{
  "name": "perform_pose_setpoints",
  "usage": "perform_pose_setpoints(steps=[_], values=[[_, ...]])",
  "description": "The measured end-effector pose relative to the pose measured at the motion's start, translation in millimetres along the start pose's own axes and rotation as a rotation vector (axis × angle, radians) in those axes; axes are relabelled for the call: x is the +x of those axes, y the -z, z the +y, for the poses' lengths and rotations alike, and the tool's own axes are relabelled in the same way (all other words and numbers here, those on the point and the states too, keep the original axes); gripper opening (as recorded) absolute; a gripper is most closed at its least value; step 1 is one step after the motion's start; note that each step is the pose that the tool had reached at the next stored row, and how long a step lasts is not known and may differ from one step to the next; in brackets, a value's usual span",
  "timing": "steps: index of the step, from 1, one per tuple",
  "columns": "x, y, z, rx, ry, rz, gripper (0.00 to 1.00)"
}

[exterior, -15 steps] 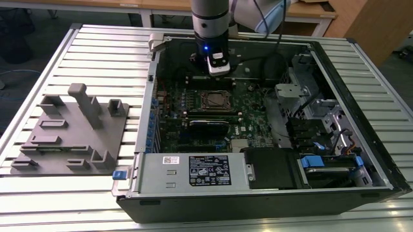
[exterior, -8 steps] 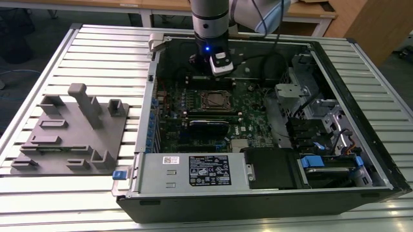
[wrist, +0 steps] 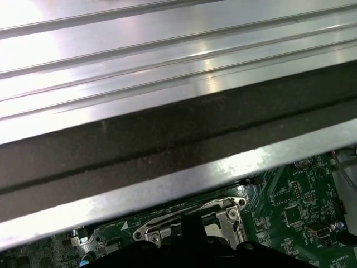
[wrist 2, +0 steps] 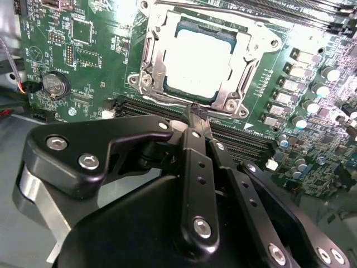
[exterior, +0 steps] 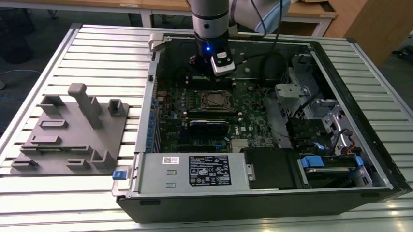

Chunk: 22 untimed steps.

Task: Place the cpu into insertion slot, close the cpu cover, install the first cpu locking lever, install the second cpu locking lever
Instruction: 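Install the first cpu locking lever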

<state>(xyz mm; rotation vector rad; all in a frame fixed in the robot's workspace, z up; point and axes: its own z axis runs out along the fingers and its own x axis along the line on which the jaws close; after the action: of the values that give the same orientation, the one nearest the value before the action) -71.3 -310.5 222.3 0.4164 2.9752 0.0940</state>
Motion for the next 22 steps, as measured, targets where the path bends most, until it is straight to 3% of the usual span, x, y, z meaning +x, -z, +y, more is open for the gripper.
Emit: perform_pose_setpoints(steps=[1, 2, 3, 6, 7, 14, 22], values=[[0.0, 0.0, 0.0, 0.0002, 0.0, 0.0002, 0.1], [-0.1, -0.3, 0.1, 0.0019, 0.0, 0.004, 0.1], [-0.2, -0.6, 0.1, 0.0062, 0.0, 0.0142, 0.1], [-0.6, -1.4, 0.2, 0.0219, -0.002, 0.055, 0.1], [-0.7, -1.6, 0.2, 0.0261, -0.002, 0.0653, 0.1], [-1.7, -1.9, 0.5, 0.0262, -0.002, 0.0681, 0.1], [-17.5, -4.2, 4.9, 0.0317, -0.002, 0.0718, 0.1]])
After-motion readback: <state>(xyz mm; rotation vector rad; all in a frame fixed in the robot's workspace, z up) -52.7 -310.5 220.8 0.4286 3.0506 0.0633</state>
